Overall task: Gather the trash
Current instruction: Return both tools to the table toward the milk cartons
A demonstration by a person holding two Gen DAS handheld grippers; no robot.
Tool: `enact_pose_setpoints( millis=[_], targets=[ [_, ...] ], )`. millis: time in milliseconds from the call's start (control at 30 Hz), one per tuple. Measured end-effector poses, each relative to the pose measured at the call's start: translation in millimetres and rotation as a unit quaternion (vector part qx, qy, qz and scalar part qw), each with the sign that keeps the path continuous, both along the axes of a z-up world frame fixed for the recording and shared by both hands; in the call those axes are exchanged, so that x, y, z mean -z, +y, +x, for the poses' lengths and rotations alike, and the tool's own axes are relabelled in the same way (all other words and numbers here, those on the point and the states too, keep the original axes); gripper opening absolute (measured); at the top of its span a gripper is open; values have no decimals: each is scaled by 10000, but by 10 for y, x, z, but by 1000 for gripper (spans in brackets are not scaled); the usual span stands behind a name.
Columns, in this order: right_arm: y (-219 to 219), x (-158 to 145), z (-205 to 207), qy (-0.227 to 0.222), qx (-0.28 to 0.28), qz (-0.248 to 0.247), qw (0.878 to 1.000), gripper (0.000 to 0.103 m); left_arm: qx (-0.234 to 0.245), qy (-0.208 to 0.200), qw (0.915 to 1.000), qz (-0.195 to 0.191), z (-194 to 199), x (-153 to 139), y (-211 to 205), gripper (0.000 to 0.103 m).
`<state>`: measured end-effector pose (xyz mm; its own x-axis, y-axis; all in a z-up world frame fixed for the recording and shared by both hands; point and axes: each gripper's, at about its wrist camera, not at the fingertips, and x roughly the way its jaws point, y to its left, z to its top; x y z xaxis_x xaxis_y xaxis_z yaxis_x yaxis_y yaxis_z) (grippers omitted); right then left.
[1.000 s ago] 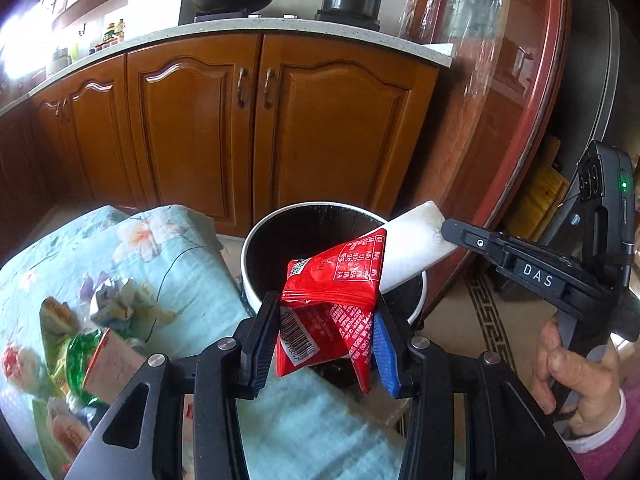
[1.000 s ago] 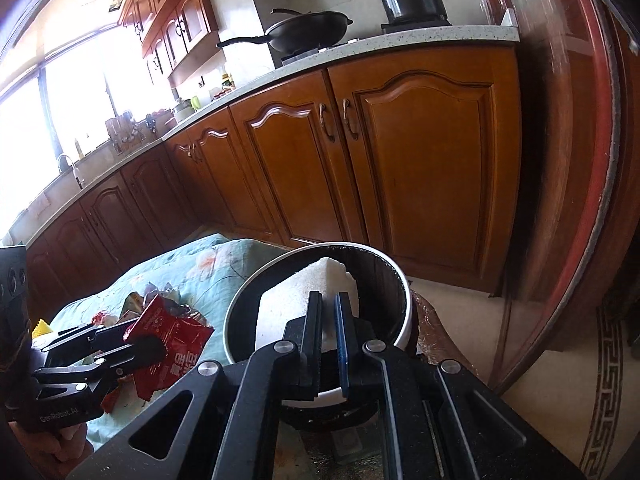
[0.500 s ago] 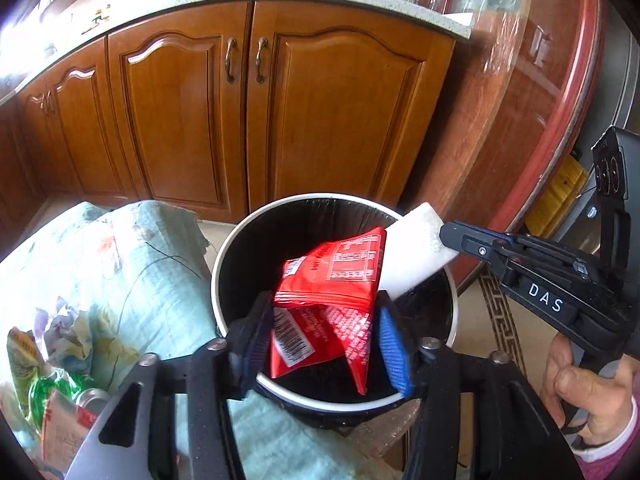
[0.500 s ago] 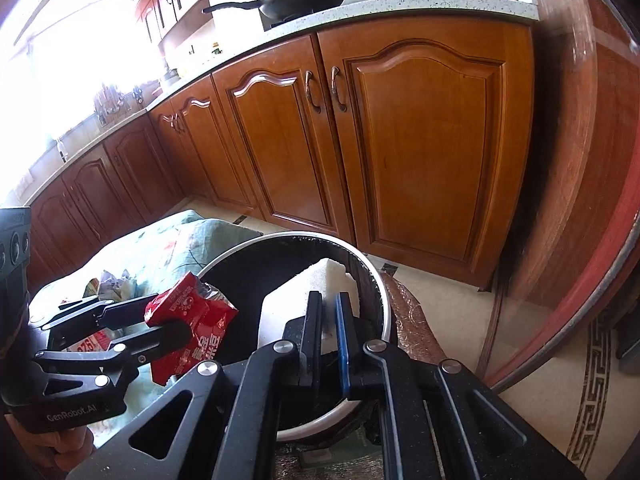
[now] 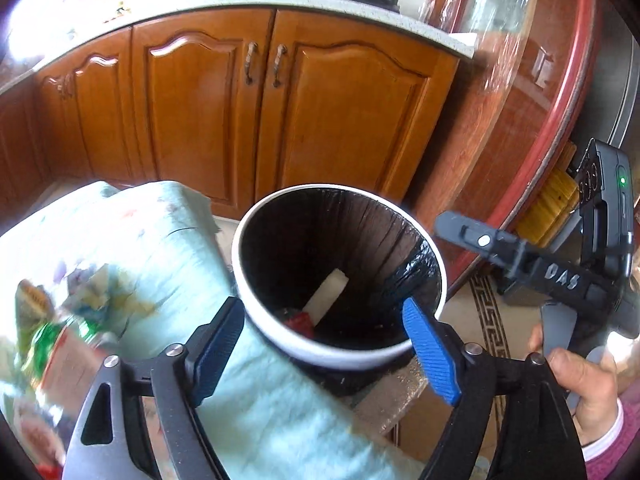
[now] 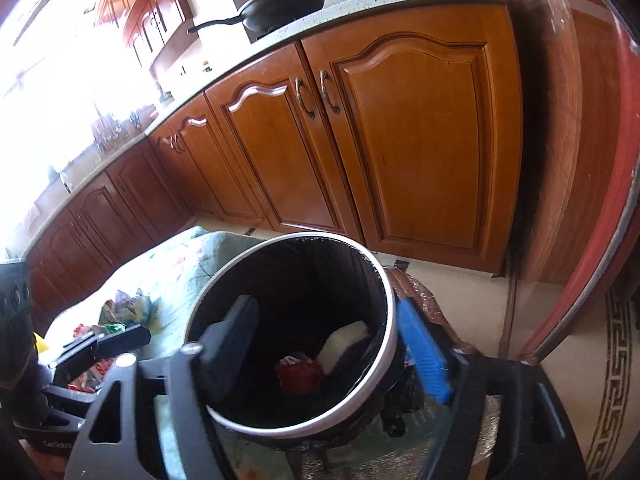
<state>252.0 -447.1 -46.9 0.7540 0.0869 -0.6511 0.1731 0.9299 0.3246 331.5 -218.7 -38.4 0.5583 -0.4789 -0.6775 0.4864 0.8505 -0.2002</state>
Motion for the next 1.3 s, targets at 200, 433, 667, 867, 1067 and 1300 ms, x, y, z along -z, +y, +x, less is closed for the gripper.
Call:
enact_pose_setpoints(
  millis=[200,433,667,867,1067,1300],
  targets=[
    [249,-82,-263,-268,-78,228,9994,91,-200,-273,9993,-173,-455,-51,340,84],
    [606,-102,-495,-367,-365,534,9972,95,-603,-259,9973,-322,-871,-15,890,87],
    [973,-10,-626,-238,-659,738,9948,95,-1140,11,9914,-644,-1167,48,1524,87],
    [1338,86,-631,-63,-1166,778,9901,95,-1503,143,9842,-920,-1380,11,1953,87],
    [1683,69,-554,-53,-1701,590,9836,95,-1848,76,9786,-906,-1486,-29,2325,87],
    [1968,28,-400,-118,-2212,217,9749,95,-2174,261,9725,-789,-1421,-20,2521,87]
  ],
)
